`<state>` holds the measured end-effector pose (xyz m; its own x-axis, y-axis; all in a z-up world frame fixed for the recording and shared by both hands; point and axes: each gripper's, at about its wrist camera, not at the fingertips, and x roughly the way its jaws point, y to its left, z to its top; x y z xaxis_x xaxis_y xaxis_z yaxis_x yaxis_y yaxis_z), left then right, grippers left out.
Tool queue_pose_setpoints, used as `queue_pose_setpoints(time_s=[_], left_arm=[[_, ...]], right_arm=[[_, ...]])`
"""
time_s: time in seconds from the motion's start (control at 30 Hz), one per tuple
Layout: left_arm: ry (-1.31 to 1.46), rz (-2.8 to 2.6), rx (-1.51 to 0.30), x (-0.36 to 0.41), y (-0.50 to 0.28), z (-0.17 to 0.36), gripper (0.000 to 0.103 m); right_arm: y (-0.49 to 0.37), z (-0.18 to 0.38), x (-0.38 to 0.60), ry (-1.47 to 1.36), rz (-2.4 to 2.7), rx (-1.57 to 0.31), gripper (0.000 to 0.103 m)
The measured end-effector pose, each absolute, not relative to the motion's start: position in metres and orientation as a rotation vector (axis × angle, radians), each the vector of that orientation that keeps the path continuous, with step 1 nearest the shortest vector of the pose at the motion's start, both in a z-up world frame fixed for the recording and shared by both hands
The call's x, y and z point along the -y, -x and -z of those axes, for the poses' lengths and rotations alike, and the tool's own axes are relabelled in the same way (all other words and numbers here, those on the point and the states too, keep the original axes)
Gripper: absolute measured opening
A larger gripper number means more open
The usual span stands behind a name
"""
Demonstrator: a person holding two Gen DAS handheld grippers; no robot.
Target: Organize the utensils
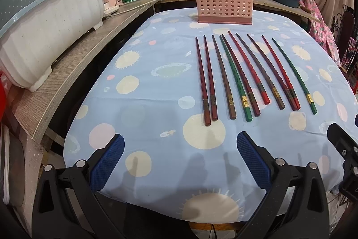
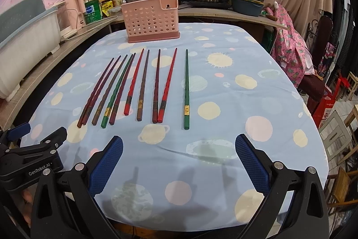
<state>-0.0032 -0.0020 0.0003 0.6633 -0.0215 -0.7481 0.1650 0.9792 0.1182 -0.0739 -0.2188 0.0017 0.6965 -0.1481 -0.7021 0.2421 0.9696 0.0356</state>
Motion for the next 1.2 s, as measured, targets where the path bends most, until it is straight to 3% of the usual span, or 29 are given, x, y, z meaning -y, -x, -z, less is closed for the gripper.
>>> queue_pose_setpoints(time_s=[0.6, 1.07, 1.2], left_arm=[[-0.173, 0.128, -0.848, 0.002, -0.001, 0.002, 0.096], [-0.126, 0.099, -0.881, -0.009, -0.047, 0.015, 0.096], [-0.138, 0.097, -0.878, -0.006, -0.059, 0.020, 0.096]], right_arm=[[0.071, 0.003, 0.222, -0.128, 0.222, -0.775, 0.096], [0.046, 0.011, 0.246, -0.152, 0.246, -0.781, 0.096], [0.032, 0.015, 0.251, -0.158, 0.249, -0.793, 0.089]])
